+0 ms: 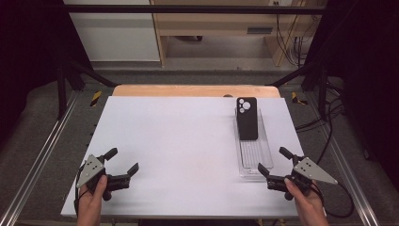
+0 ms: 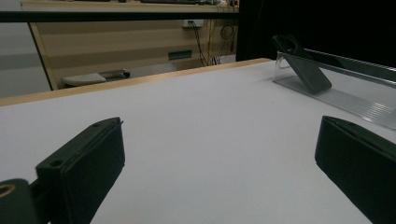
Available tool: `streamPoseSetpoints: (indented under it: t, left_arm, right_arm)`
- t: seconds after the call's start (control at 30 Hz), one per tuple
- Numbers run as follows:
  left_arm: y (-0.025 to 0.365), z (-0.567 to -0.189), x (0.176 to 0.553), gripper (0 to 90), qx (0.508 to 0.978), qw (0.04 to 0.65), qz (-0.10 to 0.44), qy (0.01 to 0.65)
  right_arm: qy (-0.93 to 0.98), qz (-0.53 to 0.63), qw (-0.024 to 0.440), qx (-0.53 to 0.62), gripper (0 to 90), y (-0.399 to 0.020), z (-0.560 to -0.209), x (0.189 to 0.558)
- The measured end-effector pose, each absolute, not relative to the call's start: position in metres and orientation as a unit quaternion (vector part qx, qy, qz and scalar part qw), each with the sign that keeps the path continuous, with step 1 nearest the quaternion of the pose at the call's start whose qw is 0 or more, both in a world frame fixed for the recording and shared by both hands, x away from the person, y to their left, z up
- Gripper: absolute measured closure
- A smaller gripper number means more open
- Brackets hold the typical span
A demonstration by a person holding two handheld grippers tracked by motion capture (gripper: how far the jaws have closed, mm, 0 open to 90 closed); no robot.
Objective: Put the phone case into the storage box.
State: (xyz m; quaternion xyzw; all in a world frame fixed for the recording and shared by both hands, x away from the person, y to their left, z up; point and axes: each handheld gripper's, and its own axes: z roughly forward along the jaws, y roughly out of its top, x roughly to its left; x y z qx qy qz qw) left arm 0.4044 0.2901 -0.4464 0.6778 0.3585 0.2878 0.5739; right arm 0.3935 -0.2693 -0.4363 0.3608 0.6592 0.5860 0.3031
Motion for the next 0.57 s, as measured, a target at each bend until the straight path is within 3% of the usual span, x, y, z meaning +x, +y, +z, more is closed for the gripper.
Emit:
streamPoseSetpoints:
  t: [0.57]
  left_arm:
    - [0.2841,-0.4424,0.3944,1.3,0.667,0.589,0.291,0.35]
  right_arm:
    - [0.665,0.574,0.295,0.376,2.7,-0.262,-0.4441,0.4015]
